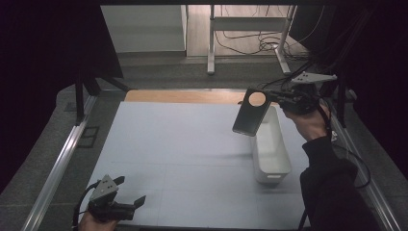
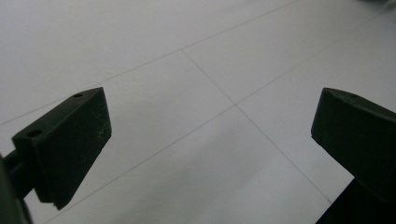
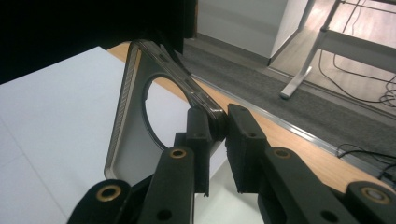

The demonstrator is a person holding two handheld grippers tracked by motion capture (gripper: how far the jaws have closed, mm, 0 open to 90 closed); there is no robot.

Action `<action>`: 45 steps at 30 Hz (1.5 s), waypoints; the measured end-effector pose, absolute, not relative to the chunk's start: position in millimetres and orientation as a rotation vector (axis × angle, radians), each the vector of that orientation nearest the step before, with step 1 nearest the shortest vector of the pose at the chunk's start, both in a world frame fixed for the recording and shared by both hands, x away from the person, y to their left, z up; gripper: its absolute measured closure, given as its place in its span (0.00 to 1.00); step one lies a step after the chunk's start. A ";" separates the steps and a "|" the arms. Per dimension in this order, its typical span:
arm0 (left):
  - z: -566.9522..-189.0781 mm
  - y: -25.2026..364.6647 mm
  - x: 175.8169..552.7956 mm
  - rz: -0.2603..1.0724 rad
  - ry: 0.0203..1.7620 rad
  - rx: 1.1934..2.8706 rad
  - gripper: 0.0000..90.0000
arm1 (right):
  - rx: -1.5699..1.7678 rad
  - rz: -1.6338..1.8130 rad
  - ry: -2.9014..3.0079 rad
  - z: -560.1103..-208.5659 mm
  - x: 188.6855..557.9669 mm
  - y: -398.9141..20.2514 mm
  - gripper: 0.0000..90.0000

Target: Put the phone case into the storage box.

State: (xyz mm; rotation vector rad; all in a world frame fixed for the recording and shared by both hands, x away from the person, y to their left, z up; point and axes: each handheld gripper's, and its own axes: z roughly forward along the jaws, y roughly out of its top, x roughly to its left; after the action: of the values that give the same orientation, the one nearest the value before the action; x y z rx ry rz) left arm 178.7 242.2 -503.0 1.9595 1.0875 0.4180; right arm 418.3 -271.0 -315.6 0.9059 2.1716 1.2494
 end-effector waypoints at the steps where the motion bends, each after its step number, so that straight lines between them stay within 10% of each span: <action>1: -503.0 242.3 178.7 0.416 1.089 1.958 0.00 | 0.905 1.244 2.169 -314.2 420.0 -271.9 0.88; 45: -503.5 241.6 179.4 0.414 1.093 1.968 0.00 | 0.867 1.058 2.079 -317.2 489.0 -319.6 0.88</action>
State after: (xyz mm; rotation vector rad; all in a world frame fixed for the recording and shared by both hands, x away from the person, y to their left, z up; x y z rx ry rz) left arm 179.4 241.6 -503.5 1.9680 1.0932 0.4145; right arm 489.0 -319.6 -317.2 0.8667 2.0787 1.0575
